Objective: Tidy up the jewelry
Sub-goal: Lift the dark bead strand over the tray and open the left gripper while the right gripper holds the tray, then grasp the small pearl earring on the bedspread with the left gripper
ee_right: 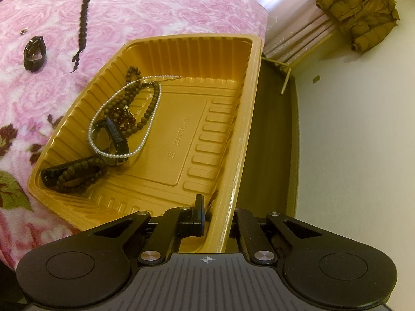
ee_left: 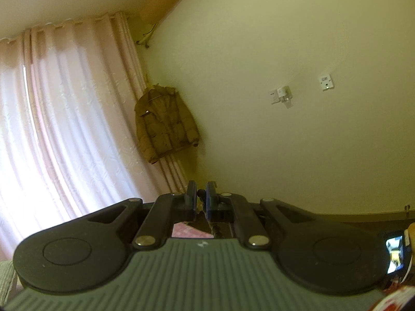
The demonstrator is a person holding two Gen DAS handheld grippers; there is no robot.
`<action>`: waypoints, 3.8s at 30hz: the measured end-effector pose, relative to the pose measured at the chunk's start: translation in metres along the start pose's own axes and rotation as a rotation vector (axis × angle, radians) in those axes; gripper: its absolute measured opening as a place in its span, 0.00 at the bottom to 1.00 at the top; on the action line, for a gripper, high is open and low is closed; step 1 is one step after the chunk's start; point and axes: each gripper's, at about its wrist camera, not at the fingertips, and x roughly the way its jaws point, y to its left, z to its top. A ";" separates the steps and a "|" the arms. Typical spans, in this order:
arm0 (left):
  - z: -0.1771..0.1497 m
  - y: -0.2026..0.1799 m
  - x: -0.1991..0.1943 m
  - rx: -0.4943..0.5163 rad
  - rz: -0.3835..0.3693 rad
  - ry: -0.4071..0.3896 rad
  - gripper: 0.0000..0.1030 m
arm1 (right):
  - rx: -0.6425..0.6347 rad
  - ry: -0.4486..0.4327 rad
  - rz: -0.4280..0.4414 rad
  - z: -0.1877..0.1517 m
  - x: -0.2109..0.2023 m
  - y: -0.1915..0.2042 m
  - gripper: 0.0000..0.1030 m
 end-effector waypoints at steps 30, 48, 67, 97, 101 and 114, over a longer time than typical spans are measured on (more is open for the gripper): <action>-0.063 -0.091 0.110 0.032 -0.195 0.204 0.06 | 0.032 -0.006 0.028 -0.008 0.009 -0.012 0.05; -0.169 -0.124 0.149 0.018 -0.304 0.450 0.06 | 0.047 -0.005 0.043 -0.012 0.014 -0.018 0.05; -0.184 -0.130 0.159 -0.055 -0.349 0.515 0.09 | 0.057 -0.008 0.050 -0.015 0.015 -0.022 0.05; -0.342 0.069 -0.016 -0.406 0.232 0.641 0.27 | 0.063 -0.003 0.053 -0.015 0.014 -0.023 0.05; -0.375 0.051 -0.027 -0.465 0.240 0.657 0.27 | 0.064 -0.003 0.053 -0.016 0.015 -0.024 0.05; -0.431 0.003 -0.015 -0.481 0.249 0.638 0.27 | 0.071 0.001 0.058 -0.017 0.016 -0.024 0.05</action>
